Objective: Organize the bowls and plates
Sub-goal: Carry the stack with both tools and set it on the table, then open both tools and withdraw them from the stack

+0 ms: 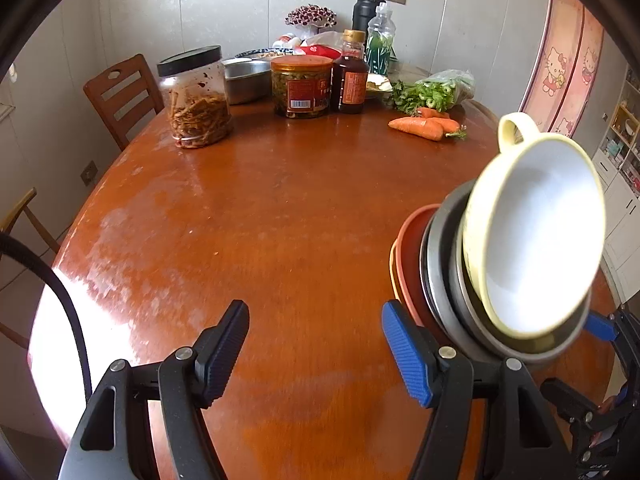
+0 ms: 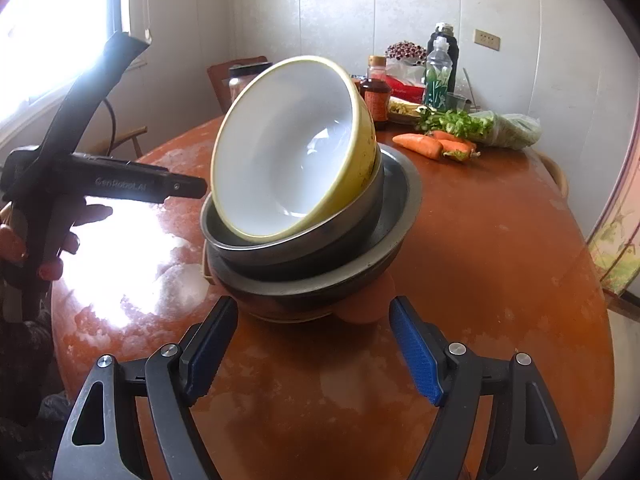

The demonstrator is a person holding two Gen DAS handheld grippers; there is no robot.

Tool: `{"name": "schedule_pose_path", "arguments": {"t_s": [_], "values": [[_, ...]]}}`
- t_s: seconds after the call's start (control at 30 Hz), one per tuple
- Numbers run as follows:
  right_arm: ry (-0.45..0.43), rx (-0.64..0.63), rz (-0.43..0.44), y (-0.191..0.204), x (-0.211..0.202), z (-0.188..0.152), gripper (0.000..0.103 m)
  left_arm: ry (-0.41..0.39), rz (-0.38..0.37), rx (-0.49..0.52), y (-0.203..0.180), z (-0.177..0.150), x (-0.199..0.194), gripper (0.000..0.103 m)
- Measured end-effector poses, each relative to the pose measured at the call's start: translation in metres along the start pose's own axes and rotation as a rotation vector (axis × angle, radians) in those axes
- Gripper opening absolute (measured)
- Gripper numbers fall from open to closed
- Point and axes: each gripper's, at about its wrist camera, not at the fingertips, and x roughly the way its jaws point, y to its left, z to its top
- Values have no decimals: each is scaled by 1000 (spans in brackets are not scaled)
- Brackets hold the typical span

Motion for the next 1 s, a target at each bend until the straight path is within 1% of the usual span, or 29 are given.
{"name": "schedule_pose_path", "arguments": {"t_s": [0.17, 0.3, 0.43, 0.63, 0.87, 1.0], "values": [[-25, 8, -11, 6, -10, -2, 79, -25, 9, -3, 0, -12, -13, 69], [-49, 23, -17, 10, -18, -4, 80, -37, -3, -15, 1, -20, -22, 69], [-74, 35, -25, 13, -27, -7, 80, -52, 7, -11, -3, -27, -31, 69], [-101, 46, -34, 18, -40, -12, 80, -71, 6, 9, -18, -42, -46, 70], [-130, 50, -47, 25, -58, -20, 80, -101, -9, 9, -32, -55, -65, 71], [-143, 64, -56, 28, -70, -26, 80, -119, -13, 11, -39, -62, -75, 73]]}}
